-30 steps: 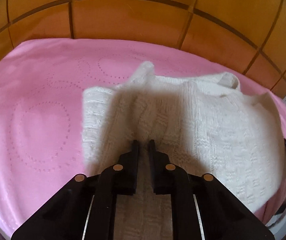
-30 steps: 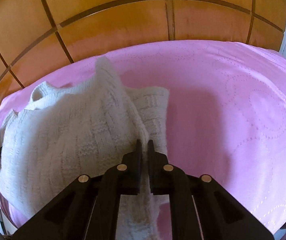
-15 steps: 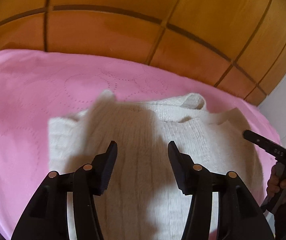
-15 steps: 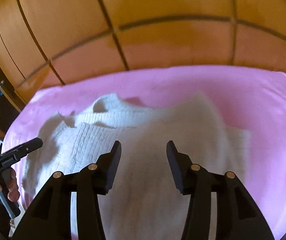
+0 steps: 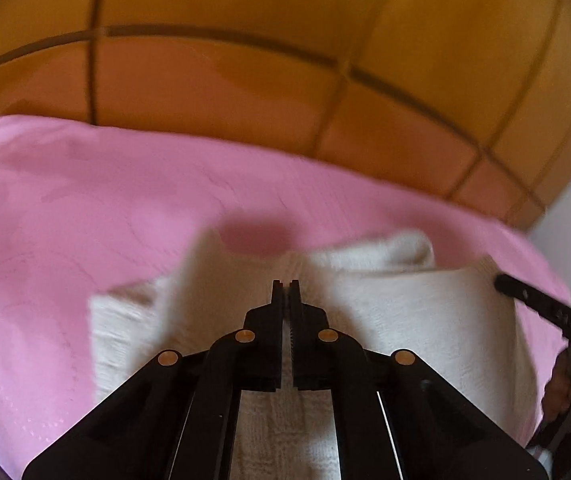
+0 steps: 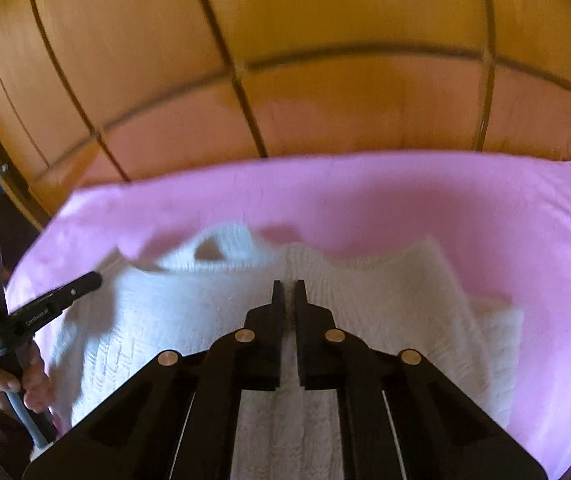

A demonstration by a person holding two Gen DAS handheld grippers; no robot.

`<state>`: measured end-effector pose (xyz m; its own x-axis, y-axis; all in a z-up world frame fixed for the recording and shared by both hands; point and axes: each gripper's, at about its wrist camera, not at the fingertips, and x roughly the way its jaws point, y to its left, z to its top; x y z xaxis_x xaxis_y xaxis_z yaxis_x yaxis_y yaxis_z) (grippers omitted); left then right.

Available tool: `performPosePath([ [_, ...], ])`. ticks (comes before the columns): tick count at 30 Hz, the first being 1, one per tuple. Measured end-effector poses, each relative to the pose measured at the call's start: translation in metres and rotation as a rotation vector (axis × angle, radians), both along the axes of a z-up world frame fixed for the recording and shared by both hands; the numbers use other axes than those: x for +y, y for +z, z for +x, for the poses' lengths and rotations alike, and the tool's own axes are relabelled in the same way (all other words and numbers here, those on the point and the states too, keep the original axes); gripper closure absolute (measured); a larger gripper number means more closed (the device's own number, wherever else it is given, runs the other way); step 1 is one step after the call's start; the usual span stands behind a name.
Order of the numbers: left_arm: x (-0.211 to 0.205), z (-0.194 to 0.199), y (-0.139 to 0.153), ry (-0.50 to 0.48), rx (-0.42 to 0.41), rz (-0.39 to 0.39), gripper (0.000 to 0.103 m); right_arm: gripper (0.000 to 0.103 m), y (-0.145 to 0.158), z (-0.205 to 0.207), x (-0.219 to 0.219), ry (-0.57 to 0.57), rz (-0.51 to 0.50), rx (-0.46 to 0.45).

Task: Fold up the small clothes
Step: 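Open both grippers and press the folded sweater flat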

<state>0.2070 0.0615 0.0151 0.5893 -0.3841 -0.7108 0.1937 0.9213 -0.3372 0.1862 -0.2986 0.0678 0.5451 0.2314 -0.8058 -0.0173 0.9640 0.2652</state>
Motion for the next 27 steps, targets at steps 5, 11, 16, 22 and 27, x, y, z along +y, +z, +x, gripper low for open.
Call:
performPosePath([
  [5,-0.018,0.015,-0.015,0.030,0.006,0.118,0.101,0.099,-0.041,0.022,0.012,-0.030,-0.083,0.073],
  [11,-0.027,0.028,-0.055,0.032,0.102,0.202,0.101,0.083,-0.065,0.023,0.010,-0.035,-0.034,0.121],
  [16,-0.003,0.020,-0.038,0.068,0.113,0.159,0.099,0.061,-0.030,0.001,-0.012,-0.038,0.037,0.064],
  [22,0.035,-0.034,-0.007,0.094,0.026,0.039,0.054,0.061,0.008,-0.051,-0.035,0.000,0.072,-0.002],
  [27,0.039,-0.059,-0.031,0.084,0.066,0.149,0.054,0.060,-0.019,-0.086,-0.025,0.035,-0.092,0.074],
])
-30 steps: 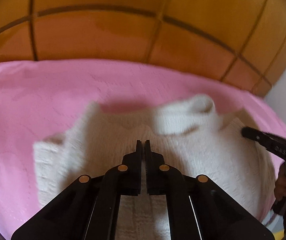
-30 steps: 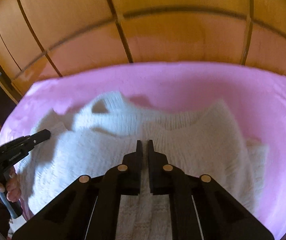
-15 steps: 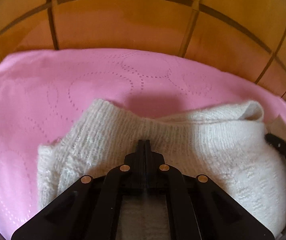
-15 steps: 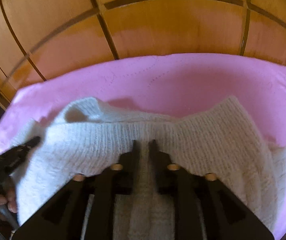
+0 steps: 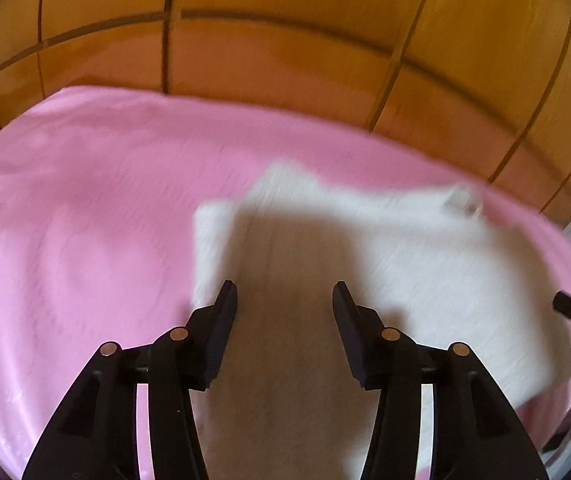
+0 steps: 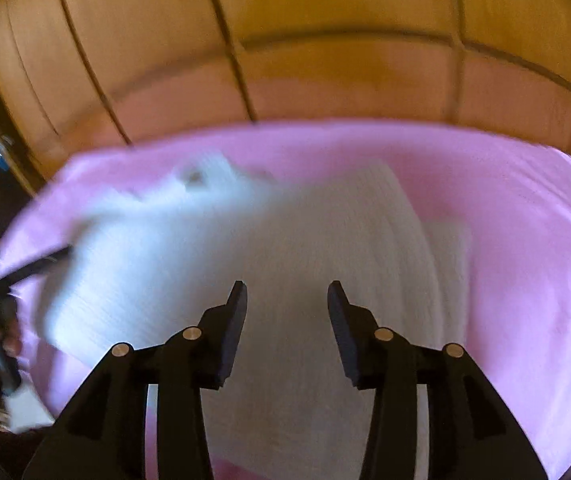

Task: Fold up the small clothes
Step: 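Open both grippers and press the folded sweater flat, then grasp the side of the cream sweater with the right gripper and lift it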

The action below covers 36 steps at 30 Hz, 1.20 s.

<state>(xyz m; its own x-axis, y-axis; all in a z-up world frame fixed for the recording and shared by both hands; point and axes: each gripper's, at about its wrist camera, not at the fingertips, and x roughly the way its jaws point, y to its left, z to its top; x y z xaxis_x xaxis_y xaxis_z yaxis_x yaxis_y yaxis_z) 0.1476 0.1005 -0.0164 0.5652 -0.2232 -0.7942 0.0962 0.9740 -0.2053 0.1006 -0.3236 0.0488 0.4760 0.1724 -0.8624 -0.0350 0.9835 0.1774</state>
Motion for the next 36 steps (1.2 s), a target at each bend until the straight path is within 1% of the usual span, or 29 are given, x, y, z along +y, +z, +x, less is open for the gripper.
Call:
performPosePath([
  [1,0.002,-0.003,-0.005,-0.006,-0.001,0.016,0.054,0.059,-0.015,-0.002,-0.007,-0.035,-0.007,0.033],
  [2,0.001,-0.007,-0.005,-0.013,-0.014,0.036,0.054,0.059,-0.022,-0.006,-0.016,-0.061,0.046,0.025],
  [3,-0.003,-0.008,-0.003,-0.018,-0.026,0.067,0.054,0.059,-0.026,-0.011,-0.029,-0.108,0.137,0.003],
  [4,-0.007,-0.013,0.001,-0.019,-0.038,0.097,0.052,0.059,-0.028,-0.012,-0.035,-0.132,0.176,-0.003],
  [5,-0.006,-0.017,0.004,-0.018,-0.043,0.097,0.043,0.059,-0.029,-0.014,-0.038,-0.153,0.202,-0.011],
  [6,-0.007,-0.022,0.008,-0.009,-0.051,0.087,0.039,0.056,-0.029,-0.015,-0.038,-0.166,0.210,-0.020],
  [7,-0.007,-0.025,0.011,0.004,-0.057,0.086,0.034,0.054,-0.028,-0.016,-0.036,-0.170,0.208,-0.029],
  [8,-0.008,-0.030,0.013,0.022,-0.066,0.088,0.034,0.049,-0.027,-0.018,-0.031,-0.163,0.190,-0.042],
  [11,-0.009,-0.042,0.022,0.068,-0.084,0.119,0.034,0.045,-0.025,-0.024,-0.016,-0.128,0.093,-0.072],
  [13,-0.009,-0.054,0.028,0.081,-0.105,0.128,0.034,0.038,-0.021,-0.025,-0.014,-0.127,0.076,-0.079],
  [15,-0.007,-0.062,0.032,0.087,-0.104,0.126,0.034,0.027,-0.021,-0.026,-0.012,-0.122,0.067,-0.074],
  [18,-0.003,-0.072,0.036,0.090,-0.113,0.107,0.034,0.017,-0.011,-0.029,-0.003,-0.127,0.011,-0.066],
  [22,-0.001,-0.082,0.040,0.084,-0.135,0.115,0.034,0.013,0.005,-0.043,0.016,-0.098,0.000,-0.098],
  [26,0.004,-0.087,0.040,0.087,-0.135,0.089,0.034,0.012,0.010,-0.051,0.045,-0.038,-0.009,-0.117],
  [31,0.014,-0.088,0.033,0.091,-0.109,0.073,0.034,0.011,0.002,-0.046,0.073,0.010,-0.029,-0.106],
  [34,0.021,-0.088,0.027,0.097,-0.088,0.065,0.034,0.011,-0.007,-0.044,0.078,0.005,-0.036,-0.084],
  [36,0.025,-0.088,0.022,0.099,-0.068,0.059,0.039,0.008,-0.014,-0.042,0.076,-0.009,-0.036,-0.068],
])
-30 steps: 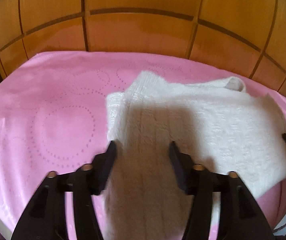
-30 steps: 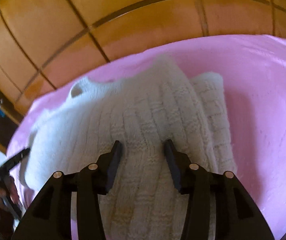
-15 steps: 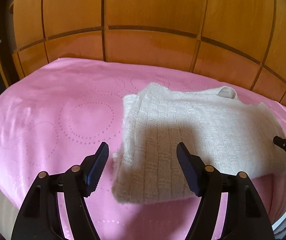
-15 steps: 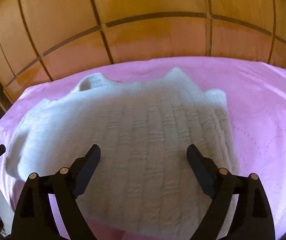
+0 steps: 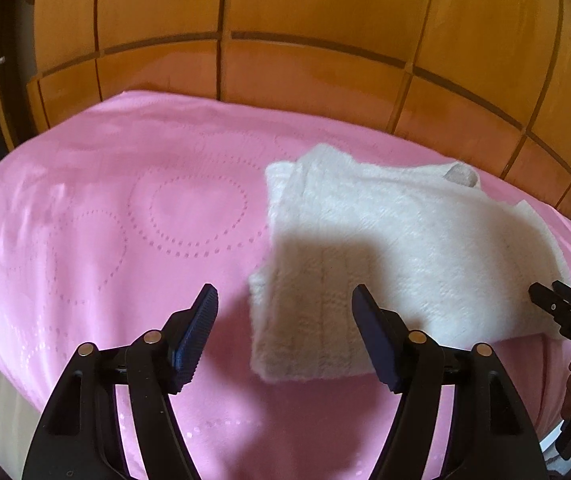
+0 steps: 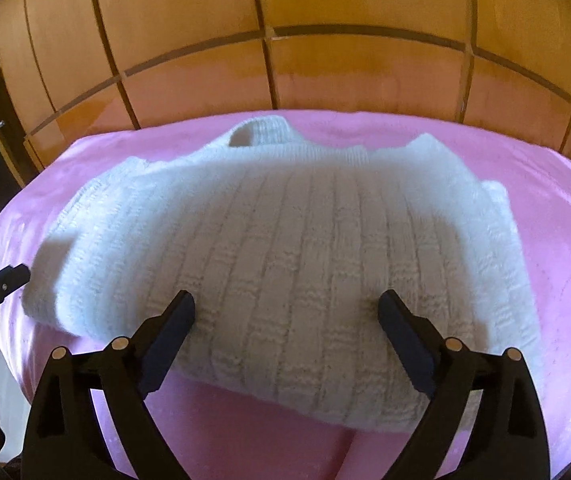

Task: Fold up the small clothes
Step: 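Grasp the side of the cream sweater with the right gripper and lift it, then fold the held sweater side over the stack with the right gripper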

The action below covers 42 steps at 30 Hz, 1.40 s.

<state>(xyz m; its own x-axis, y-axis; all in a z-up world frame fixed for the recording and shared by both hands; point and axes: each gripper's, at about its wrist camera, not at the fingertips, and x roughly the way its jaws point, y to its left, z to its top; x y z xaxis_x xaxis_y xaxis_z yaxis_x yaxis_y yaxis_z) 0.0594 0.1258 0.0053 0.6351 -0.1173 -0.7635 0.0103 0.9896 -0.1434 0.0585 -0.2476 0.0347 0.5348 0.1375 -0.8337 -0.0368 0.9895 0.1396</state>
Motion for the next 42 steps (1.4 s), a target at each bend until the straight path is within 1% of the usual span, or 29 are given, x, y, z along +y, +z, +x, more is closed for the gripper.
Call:
performPosePath([
  [1,0.001,0.000,-0.003,0.002,0.009,0.003,0.044,0.008,-0.002,0.001,-0.001,-0.002,0.000,0.005],
  [3,0.003,0.003,-0.013,0.024,0.047,0.039,0.047,0.006,-0.011,0.003,-0.003,0.001,0.002,0.026],
  [4,0.005,0.005,-0.018,0.033,0.069,0.041,0.051,0.006,-0.014,0.002,-0.003,0.002,0.004,0.028],
  [6,0.011,0.010,-0.031,0.054,0.125,0.017,0.051,0.005,-0.014,0.003,-0.003,0.001,0.003,0.029],
  [8,0.017,0.010,-0.036,0.076,0.139,-0.022,0.051,0.005,-0.010,0.004,-0.003,0.010,0.005,0.037],
  [11,0.015,0.005,-0.029,0.081,0.114,0.003,0.051,0.005,0.004,0.004,-0.016,0.003,0.049,0.028],
  [14,0.017,-0.002,-0.019,0.096,0.076,-0.012,0.051,0.005,0.023,-0.002,-0.049,-0.081,0.107,-0.021],
  [16,0.019,-0.007,-0.011,0.109,0.047,-0.026,0.051,0.005,0.033,-0.007,-0.084,-0.176,0.133,-0.048],
  [17,0.020,-0.009,-0.009,0.114,0.040,-0.032,0.051,0.005,0.034,-0.009,-0.095,-0.207,0.144,-0.051],
  [18,0.021,-0.012,-0.005,0.118,0.031,-0.047,0.051,0.005,0.033,-0.012,-0.117,-0.271,0.165,-0.051],
  [19,0.023,-0.014,-0.003,0.122,0.026,-0.060,0.051,0.005,0.031,-0.015,-0.130,-0.311,0.182,-0.046],
  [22,0.023,-0.015,0.004,0.118,0.011,-0.077,0.051,0.005,0.019,-0.024,-0.168,-0.428,0.259,-0.019],
  [23,0.022,-0.014,0.006,0.110,0.003,-0.076,0.051,0.005,0.016,-0.027,-0.175,-0.448,0.277,-0.014],
  [26,0.010,-0.018,0.012,0.063,-0.025,-0.064,0.051,0.005,0.002,-0.033,-0.185,-0.473,0.346,0.006],
  [29,-0.009,-0.018,0.013,-0.008,-0.034,-0.050,0.051,0.006,-0.012,-0.030,-0.182,-0.451,0.427,0.035],
  [32,-0.027,-0.018,0.011,-0.073,-0.025,-0.043,0.051,0.008,-0.016,-0.027,-0.174,-0.409,0.446,0.035],
  [34,-0.036,-0.018,0.008,-0.100,-0.015,-0.034,0.051,0.015,-0.018,-0.023,-0.169,-0.381,0.462,0.041],
  [36,-0.043,-0.016,0.006,-0.124,-0.004,-0.027,0.051,0.026,-0.020,-0.019,-0.165,-0.351,0.476,0.055],
  [38,-0.049,-0.014,0.003,-0.140,0.006,-0.021,0.051,0.029,-0.022,-0.015,-0.158,-0.327,0.476,0.067],
  [40,-0.053,-0.007,-0.002,-0.146,0.025,-0.018,0.051,0.037,-0.023,-0.013,-0.153,-0.315,0.465,0.074],
  [41,-0.055,-0.005,-0.004,-0.146,0.035,-0.022,0.051,0.045,-0.024,-0.011,-0.152,-0.313,0.462,0.079],
  [42,-0.055,-0.002,-0.008,-0.155,0.052,-0.024,0.051,0.060,-0.025,-0.010,-0.152,-0.310,0.462,0.086],
])
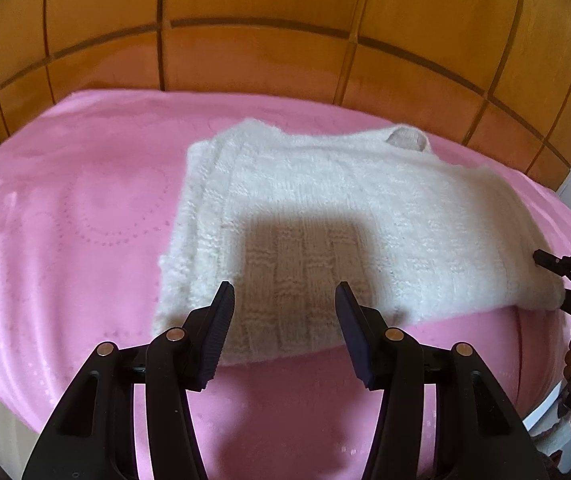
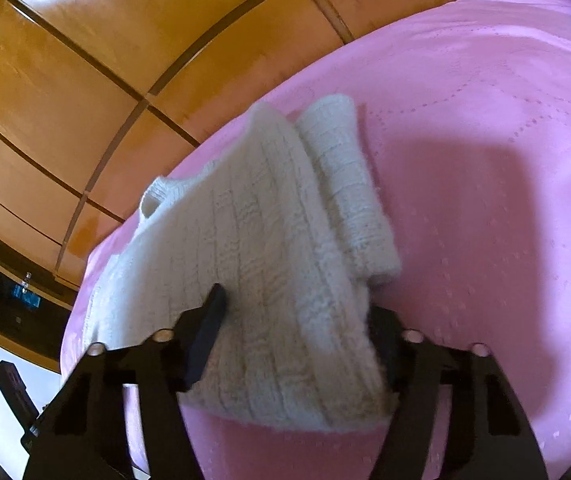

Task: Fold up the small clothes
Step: 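Fold the held sweater side over the stack with the right gripper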

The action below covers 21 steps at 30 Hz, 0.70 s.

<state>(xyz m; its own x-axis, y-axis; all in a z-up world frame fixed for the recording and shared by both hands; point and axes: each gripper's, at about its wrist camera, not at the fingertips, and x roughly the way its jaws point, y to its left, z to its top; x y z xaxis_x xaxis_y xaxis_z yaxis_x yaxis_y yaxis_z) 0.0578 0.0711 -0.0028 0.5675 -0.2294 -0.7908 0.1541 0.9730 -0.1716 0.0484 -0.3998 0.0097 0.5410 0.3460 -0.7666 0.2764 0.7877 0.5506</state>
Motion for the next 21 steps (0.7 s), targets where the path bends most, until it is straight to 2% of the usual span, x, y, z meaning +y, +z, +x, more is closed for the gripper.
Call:
performPosePath([
  [2,-0.002,0.006,-0.008,0.007,0.028,0.006,0.051,0.077,0.000,0.006,0.002,0.030,0.037,0.020],
  [3,-0.002,0.008,-0.011,0.005,0.039,0.003,0.051,0.081,0.002,0.006,0.003,0.035,0.042,0.021],
  [7,0.000,0.010,-0.016,0.003,0.059,-0.019,0.051,0.084,0.028,0.012,0.014,0.090,0.077,-0.041],
  [12,0.008,0.012,-0.016,0.003,0.070,-0.093,0.051,0.087,0.068,0.033,0.047,0.184,0.095,-0.124],
  [16,0.019,0.009,-0.013,0.005,0.068,-0.176,0.051,0.088,0.103,0.056,0.099,0.295,0.093,-0.199],
  [21,0.037,0.004,-0.009,0.020,0.062,-0.257,0.051,0.089,0.130,0.083,0.181,0.454,0.093,-0.253],
])
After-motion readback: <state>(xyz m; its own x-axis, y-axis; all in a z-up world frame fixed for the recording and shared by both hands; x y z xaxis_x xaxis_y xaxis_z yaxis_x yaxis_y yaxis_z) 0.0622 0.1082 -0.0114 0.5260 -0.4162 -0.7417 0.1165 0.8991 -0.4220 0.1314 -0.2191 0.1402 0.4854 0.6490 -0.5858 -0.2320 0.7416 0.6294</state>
